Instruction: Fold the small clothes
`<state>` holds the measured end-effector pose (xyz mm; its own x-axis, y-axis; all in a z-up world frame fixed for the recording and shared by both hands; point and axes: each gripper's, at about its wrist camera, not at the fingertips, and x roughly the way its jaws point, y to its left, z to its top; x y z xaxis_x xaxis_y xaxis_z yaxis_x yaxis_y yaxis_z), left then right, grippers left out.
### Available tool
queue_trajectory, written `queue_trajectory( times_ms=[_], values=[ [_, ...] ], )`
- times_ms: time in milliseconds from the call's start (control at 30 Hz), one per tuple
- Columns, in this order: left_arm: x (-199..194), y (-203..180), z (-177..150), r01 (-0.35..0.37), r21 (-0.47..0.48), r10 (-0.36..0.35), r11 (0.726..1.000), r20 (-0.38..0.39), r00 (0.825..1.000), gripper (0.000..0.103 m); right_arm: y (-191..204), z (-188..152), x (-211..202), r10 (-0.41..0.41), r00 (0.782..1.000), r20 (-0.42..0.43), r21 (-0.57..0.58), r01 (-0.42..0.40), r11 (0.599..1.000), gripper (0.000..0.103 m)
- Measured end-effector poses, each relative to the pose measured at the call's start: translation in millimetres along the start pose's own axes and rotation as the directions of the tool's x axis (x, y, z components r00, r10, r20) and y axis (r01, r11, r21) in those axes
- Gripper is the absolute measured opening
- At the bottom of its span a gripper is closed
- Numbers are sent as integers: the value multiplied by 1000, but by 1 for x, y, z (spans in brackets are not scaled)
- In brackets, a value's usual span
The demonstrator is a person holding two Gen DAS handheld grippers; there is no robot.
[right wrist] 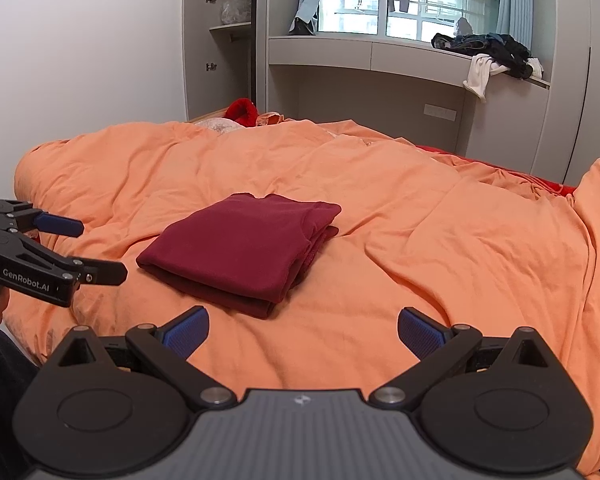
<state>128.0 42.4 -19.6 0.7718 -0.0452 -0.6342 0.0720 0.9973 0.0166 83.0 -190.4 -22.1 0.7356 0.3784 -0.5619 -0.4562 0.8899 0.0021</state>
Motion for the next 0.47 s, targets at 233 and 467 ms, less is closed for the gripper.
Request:
queue_trajectory(
  times_ms=[233, 467],
  values=[
    [-2, 1, 1, -40, -9, 40, 999, 27, 999, 103, -2, -1, 1, -2, 1000, -6, 8, 2, 1000, 103],
    [0, 3, 3, -34, -22, 35, 999, 14, 999, 103, -2, -2, 1, -3, 1000, -3, 9, 3, 1000, 103]
  ],
)
